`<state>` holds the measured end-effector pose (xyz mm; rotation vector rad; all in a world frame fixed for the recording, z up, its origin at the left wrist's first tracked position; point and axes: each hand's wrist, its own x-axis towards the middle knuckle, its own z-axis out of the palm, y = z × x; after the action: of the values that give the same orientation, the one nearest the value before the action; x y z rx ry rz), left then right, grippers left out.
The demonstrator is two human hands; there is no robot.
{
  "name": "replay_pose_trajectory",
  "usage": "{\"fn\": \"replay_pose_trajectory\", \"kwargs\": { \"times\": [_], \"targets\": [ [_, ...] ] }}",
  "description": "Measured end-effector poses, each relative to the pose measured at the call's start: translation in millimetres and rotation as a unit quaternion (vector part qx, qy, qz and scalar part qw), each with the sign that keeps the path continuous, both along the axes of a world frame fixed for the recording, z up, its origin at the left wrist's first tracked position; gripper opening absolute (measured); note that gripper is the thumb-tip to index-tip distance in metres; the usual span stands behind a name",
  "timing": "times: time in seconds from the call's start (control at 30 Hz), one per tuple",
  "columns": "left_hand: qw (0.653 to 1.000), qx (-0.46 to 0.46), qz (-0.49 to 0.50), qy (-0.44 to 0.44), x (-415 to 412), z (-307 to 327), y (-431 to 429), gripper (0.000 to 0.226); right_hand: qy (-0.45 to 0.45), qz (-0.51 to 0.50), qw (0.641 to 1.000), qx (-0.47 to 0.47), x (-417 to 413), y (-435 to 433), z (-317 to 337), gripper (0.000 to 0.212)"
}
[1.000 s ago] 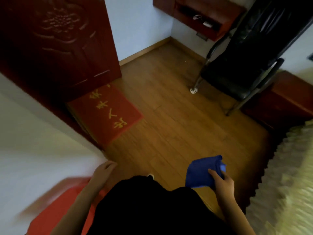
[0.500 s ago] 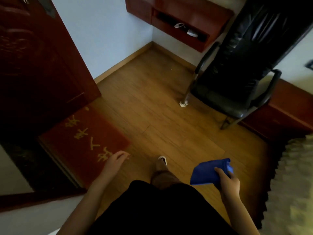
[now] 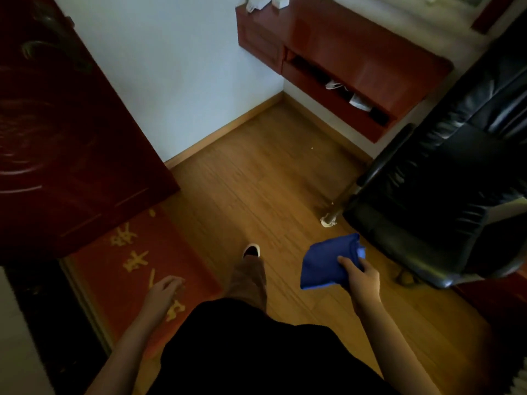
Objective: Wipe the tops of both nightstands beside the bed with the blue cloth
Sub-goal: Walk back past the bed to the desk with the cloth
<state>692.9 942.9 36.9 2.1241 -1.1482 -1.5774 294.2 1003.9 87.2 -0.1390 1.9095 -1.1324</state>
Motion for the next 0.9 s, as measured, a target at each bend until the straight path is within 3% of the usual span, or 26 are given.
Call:
{"fn": "replay_pose_trajectory", "kwargs": {
  "times": [0.13,0.33,0.53,0.73,0.9],
  "targets": [
    [0.998,-0.021,-0.057,-0.010,-38.4,-11.2,-112.3,0.017,0.002,-0.045,0.999,0.030,-28.5,-77.6,-13.8,0.031],
    [0.978,-0.056,-0.199,0.005,-114.0,26.9,-296.2,0.019,0.003,-0.161,0.986,0.041,-72.1,-166.8,-6.4,0.034],
    [0.958,-0.067,-0.278,0.017,-195.6,47.5,-419.4,0.019,-0.007,-0.230,0.973,0.030,-121.9,-239.1,7.0,0.029],
    [0.950,-0.050,-0.309,-0.006,-267.5,27.5,-503.3,0.017,-0.003,-0.232,0.973,-0.004,-183.9,-338.6,5.1,0.029],
    [0.937,-0.092,-0.334,-0.046,-336.0,30.5,-572.9,0.015,-0.005,-0.190,0.980,-0.053,-241.5,-430.9,20.8,0.027]
  ]
}}
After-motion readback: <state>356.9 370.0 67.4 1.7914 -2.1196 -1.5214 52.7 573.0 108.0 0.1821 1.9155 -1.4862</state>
